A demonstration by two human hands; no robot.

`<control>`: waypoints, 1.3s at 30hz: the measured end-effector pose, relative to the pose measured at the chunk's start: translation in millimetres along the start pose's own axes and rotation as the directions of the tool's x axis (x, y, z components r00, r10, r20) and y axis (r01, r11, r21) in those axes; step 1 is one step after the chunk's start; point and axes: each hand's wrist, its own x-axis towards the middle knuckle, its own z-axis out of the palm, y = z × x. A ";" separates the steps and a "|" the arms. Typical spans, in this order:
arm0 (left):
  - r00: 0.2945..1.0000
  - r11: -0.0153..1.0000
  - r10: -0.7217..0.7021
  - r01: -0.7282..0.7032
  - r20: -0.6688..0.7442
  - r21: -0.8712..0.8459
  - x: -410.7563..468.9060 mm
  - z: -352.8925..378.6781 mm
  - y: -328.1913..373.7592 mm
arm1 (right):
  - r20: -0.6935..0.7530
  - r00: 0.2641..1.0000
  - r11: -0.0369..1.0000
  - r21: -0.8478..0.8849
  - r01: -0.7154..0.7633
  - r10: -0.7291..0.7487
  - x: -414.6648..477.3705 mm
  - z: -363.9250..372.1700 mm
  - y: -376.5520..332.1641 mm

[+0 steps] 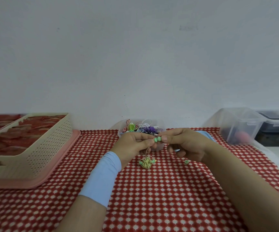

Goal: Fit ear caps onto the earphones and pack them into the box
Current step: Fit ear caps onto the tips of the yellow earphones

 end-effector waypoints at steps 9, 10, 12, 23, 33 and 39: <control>1.000 0.999 0.009 -0.009 -0.005 0.043 -0.3 0.1 -0.9 | 0.004 1.000 0.997 -0.066 0.029 -0.029 0.0 2.6 0.8; 1.000 0.999 0.012 -0.012 -0.007 0.042 -0.1 0.6 -1.5 | 0.008 0.999 0.997 -0.067 0.031 -0.031 -0.1 2.7 0.6; 1.000 1.000 0.015 -0.015 -0.003 0.020 -0.9 3.1 -1.6 | 0.016 0.999 0.997 -0.067 0.039 -0.038 -0.3 2.6 0.7; 0.997 0.983 0.079 -0.079 0.003 0.164 -5.0 6.2 1.7 | 0.068 0.996 0.994 -0.098 -0.042 0.048 -2.8 1.0 0.4; 0.996 0.999 -0.006 0.009 -0.088 0.031 1.6 7.2 -3.9 | -0.134 0.952 0.921 -0.319 0.223 -0.277 -8.4 11.8 -3.2; 0.992 0.993 -0.101 0.096 -0.072 -0.076 0.4 9.3 -4.6 | -0.097 0.918 0.803 -0.526 0.280 -0.384 -14.1 14.6 -10.3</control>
